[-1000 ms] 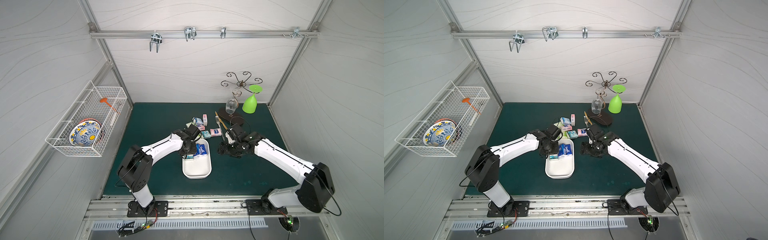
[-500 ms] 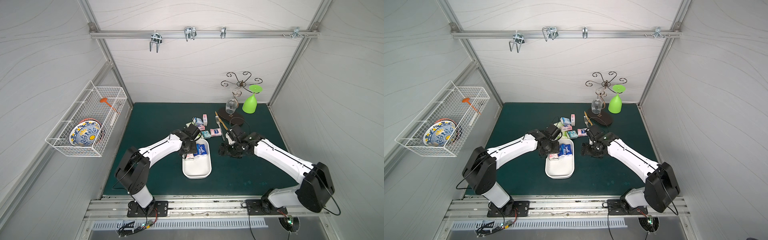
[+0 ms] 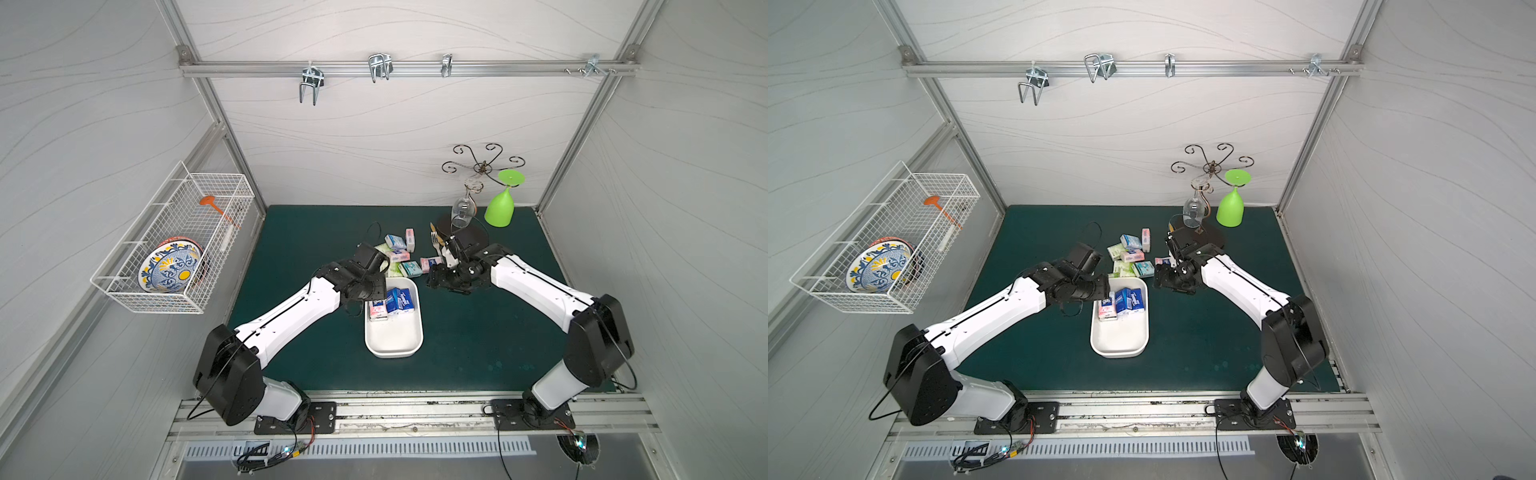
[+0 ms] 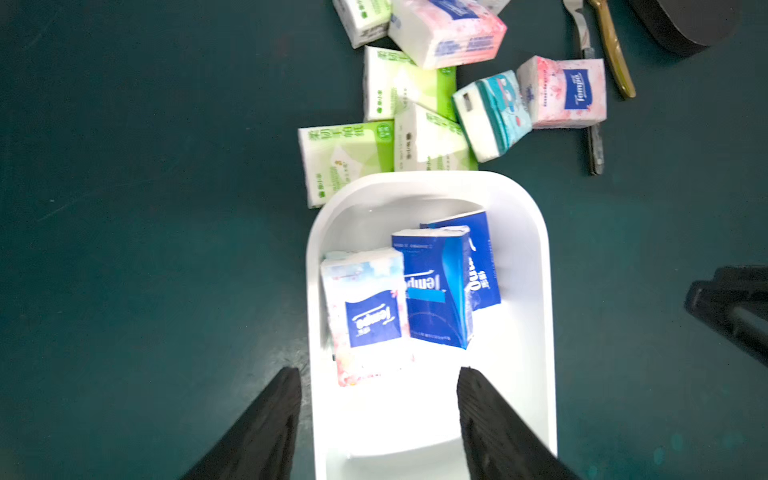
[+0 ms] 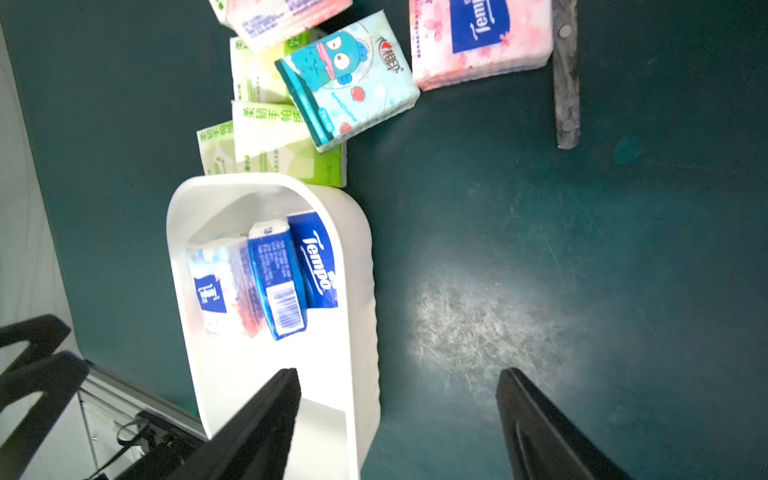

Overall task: Put the pocket tissues into the storage box
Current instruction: Pick up the pocket tissues from the center of the board.

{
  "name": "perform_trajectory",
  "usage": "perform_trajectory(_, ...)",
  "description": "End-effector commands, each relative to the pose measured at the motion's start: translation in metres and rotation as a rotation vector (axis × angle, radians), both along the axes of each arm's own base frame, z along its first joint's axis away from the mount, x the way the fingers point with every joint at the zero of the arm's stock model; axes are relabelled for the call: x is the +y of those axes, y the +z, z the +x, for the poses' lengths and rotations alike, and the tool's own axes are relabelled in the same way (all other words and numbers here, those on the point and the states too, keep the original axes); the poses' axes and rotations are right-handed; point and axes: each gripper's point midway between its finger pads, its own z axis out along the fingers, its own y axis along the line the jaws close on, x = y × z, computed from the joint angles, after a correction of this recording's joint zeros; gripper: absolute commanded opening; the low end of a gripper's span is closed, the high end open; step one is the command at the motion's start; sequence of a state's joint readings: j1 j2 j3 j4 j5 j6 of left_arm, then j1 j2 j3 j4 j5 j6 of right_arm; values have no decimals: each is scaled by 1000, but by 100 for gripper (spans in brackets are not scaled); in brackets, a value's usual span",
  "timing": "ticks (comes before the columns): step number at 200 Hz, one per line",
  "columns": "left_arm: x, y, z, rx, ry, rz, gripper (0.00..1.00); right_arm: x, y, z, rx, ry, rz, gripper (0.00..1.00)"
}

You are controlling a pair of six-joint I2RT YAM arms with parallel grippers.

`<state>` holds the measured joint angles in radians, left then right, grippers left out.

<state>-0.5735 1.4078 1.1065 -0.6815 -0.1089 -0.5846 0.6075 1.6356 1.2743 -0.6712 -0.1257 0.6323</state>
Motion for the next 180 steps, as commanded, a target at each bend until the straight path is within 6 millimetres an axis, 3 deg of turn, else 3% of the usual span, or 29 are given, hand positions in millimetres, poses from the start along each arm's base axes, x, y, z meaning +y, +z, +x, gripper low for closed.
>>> perform_trajectory(1, 24, -2, 14, -24, 42, -29, 65, 21, -2, 15, 57, -106, 116, 81)
perform_trajectory(24, 46, -3, 20, -36, 87, -38, 65, 42, -11, 29, 110, -201, 230, 82)
perform_trajectory(44, 56, 0, 22, -52, 104, -36, 65, 48, -25, 42, 149, -310, 295, 83)
perform_trajectory(102, 57, -7, 13, -44, 142, -81, 65, 48, -64, 81, 186, -507, 455, 85)
perform_trajectory(132, 57, -13, 7, -26, 134, -80, 65, 64, -69, 96, 182, -508, 542, 90)
perform_trajectory(180, 62, -18, 1, -14, 139, -66, 65, 75, -79, 106, 193, -521, 563, 90)
